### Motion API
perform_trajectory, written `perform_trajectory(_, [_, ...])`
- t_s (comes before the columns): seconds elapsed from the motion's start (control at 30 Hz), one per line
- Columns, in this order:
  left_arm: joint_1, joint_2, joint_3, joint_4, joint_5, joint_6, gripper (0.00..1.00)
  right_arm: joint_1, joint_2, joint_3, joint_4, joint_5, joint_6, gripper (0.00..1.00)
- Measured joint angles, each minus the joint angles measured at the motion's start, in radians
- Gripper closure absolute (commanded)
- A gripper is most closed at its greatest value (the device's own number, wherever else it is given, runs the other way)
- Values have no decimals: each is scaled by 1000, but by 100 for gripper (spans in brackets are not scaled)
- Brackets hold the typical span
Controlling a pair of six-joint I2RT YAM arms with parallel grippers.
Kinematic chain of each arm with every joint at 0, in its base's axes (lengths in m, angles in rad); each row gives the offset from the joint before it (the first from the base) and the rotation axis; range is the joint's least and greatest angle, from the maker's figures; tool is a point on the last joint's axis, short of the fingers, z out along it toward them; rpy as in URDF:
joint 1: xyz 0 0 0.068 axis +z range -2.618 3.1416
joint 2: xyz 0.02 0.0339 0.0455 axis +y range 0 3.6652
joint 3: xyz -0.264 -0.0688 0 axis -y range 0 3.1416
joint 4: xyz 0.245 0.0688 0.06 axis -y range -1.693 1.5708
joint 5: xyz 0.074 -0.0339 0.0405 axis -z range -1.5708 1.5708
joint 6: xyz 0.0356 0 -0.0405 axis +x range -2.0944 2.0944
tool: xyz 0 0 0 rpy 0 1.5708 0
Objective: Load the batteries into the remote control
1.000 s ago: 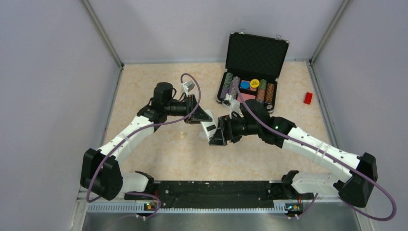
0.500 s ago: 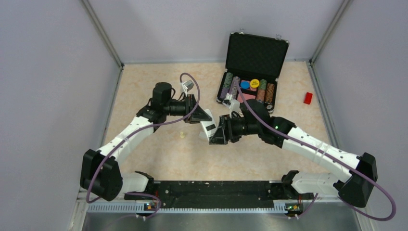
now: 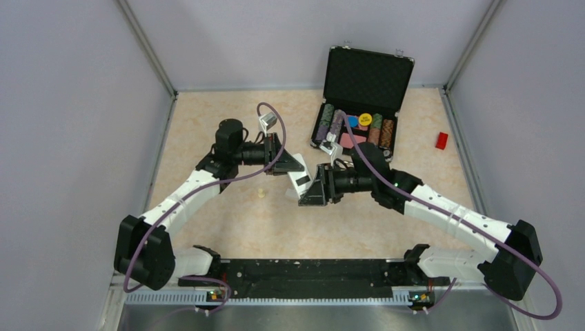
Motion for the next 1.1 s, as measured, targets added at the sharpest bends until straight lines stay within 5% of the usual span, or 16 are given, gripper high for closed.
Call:
perform_trajectory(0.43, [0,-9,-3,50,-15,-19,100,-63,-4,-44,87,-101,34,57])
perform_trajectory(0.7, [-1,-9,-6,55,-18,-34,100,-99,-23,-84,103,-121,45,32])
perform_trajectory(1.1, [-2,-13,-12,79,-11,-59,100,-118,-45,-140,170,-127,108,22])
